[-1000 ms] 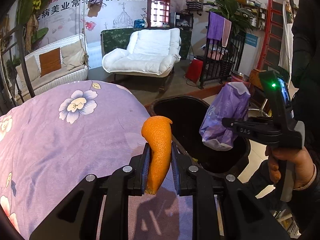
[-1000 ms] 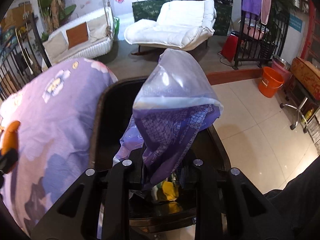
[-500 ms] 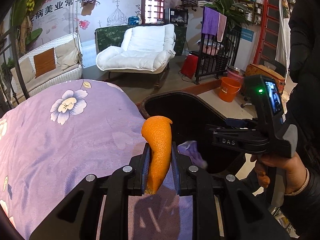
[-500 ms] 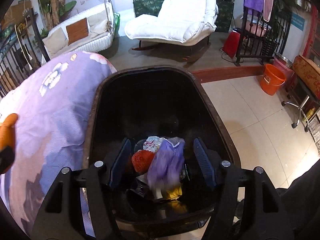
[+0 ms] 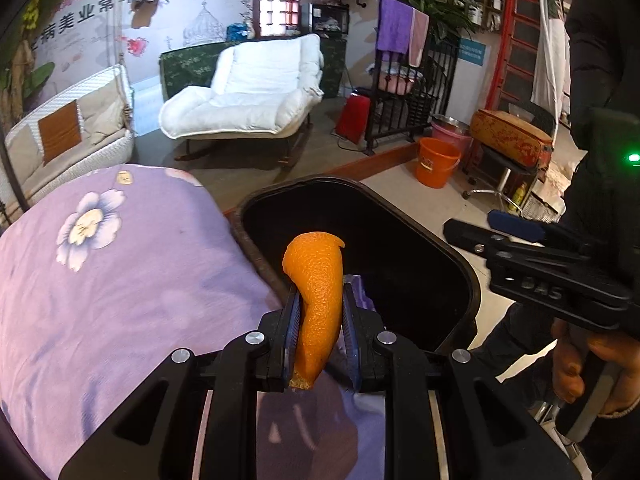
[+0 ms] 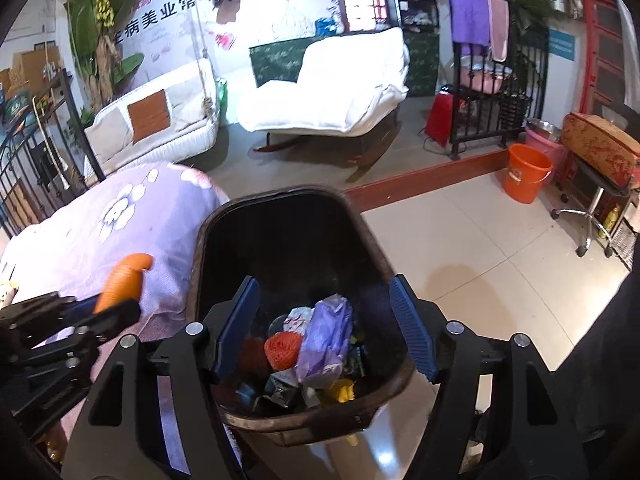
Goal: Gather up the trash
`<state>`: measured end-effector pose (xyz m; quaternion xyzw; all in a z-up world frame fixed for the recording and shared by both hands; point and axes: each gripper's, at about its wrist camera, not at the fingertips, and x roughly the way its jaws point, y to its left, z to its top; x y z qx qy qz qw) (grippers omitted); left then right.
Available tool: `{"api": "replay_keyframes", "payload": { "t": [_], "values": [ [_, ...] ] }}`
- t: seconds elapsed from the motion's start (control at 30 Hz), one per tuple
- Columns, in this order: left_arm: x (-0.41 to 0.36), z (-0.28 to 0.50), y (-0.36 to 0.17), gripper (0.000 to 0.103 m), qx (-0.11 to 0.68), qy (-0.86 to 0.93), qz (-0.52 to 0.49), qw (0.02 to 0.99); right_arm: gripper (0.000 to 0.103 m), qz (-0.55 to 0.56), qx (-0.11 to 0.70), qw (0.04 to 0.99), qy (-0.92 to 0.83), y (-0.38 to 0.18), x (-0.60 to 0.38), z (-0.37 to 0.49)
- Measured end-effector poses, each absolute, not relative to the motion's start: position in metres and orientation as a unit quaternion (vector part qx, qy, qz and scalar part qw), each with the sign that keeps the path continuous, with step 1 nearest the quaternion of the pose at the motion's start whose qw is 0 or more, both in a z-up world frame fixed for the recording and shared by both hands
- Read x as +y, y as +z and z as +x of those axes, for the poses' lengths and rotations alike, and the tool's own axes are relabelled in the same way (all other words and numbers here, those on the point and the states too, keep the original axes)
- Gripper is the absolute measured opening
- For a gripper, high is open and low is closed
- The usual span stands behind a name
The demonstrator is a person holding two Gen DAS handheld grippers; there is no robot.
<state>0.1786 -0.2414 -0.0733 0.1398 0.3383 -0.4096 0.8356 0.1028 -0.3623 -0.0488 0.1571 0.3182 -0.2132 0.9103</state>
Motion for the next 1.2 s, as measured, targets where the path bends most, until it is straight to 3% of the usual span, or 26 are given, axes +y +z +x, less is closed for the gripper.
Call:
{"api": "replay_keyframes", "payload": {
  "t": [0.53,0.63,0.67,0.73,0.77,0.8,1.2],
  "values": [
    [-0.298,0.192,-0.101,0.021,0.387,-0.433,0.158,0.799,0.07,0.171,0.279,0.907,-0.266,-0.035,-0.387,0.064],
    [-0.306,0.192,-0.105,0.022,0.39,-0.435,0.165,0.795,0.077,0.171,0.272,0.907,-0.273,-0.033,-0.388,0.06],
    [-0.308,0.192,-0.107,0.025,0.392,-0.438,0.169,0.791,0.077,0.171,0.267,0.907,-0.276,-0.031,-0.388,0.06],
    [-0.311,0.19,-0.107,0.039,0.386,-0.435,0.181,0.793,0.077,0.169,0.265,0.908,-0.278,-0.029,-0.389,0.059],
    [-0.312,0.19,-0.107,0.055,0.382,-0.433,0.184,0.795,0.077,0.169,0.263,0.908,-0.279,-0.028,-0.389,0.059],
    [-0.311,0.187,-0.105,0.063,0.374,-0.432,0.184,0.8,0.077,0.17,0.26,0.908,-0.28,-0.027,-0.389,0.058],
    [-0.262,0.178,-0.069,0.087,0.299,-0.397,0.139,0.856,0.093,0.149,0.203,0.918,-0.307,-0.006,-0.373,0.051]
  ]
}}
